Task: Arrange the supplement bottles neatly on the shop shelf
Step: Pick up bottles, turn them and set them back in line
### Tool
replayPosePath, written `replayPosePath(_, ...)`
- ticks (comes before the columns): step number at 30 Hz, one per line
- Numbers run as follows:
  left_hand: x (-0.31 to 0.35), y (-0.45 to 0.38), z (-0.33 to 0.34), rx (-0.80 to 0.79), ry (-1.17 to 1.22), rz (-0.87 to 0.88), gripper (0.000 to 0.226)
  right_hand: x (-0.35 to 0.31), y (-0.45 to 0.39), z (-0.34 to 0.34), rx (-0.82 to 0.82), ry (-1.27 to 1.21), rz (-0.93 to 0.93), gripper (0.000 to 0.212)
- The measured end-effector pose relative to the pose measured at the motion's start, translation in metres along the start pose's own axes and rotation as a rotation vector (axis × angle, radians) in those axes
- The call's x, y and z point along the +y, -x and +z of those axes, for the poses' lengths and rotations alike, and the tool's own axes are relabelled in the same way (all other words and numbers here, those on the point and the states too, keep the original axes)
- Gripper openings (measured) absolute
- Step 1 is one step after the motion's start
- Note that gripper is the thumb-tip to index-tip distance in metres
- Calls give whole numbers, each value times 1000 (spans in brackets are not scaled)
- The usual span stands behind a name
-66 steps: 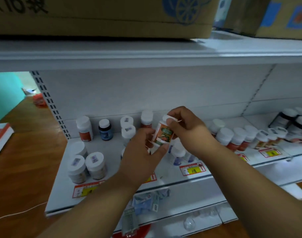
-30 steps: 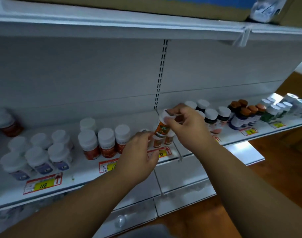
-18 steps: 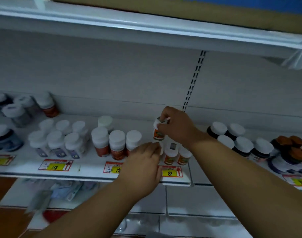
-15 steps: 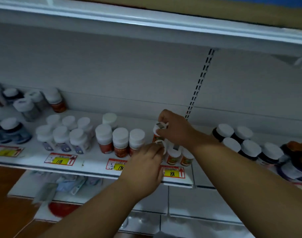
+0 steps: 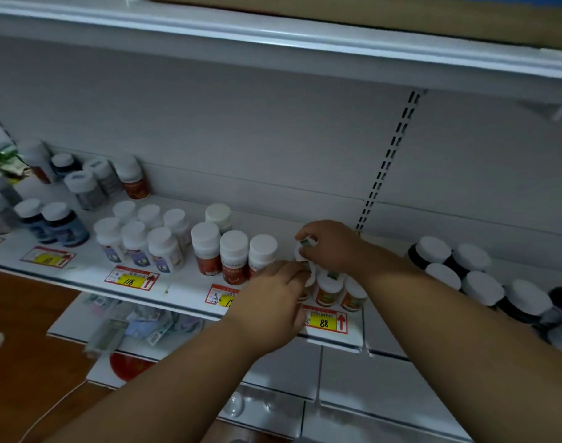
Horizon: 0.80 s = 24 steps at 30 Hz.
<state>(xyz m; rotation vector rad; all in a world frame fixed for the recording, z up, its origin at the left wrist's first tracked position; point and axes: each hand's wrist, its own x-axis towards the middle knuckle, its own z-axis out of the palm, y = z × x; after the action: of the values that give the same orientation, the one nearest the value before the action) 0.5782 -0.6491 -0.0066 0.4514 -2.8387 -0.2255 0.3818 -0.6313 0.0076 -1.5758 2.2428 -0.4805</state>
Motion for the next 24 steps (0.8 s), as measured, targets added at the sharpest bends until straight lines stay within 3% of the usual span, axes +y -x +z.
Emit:
replayPosePath(5, 3, 10, -6, 95, 70, -47, 53, -15, 11, -9, 83, 19, -14, 49)
replayPosePath(10, -24, 30, -37, 284, 196, -177, 27, -77, 20, -18, 271, -59, -167, 30)
replayPosePath(14, -80, 66, -64, 428, 279, -394, 15, -158, 11, 2, 308, -151, -285, 19)
replayPosePath(18, -150, 114, -89, 466, 376, -548, 11, -238, -15, 42, 295, -203, -343, 17)
replayPosePath(24, -251, 182, -131, 449, 313, -569, 15, -334, -64, 107, 268, -266, -320, 15)
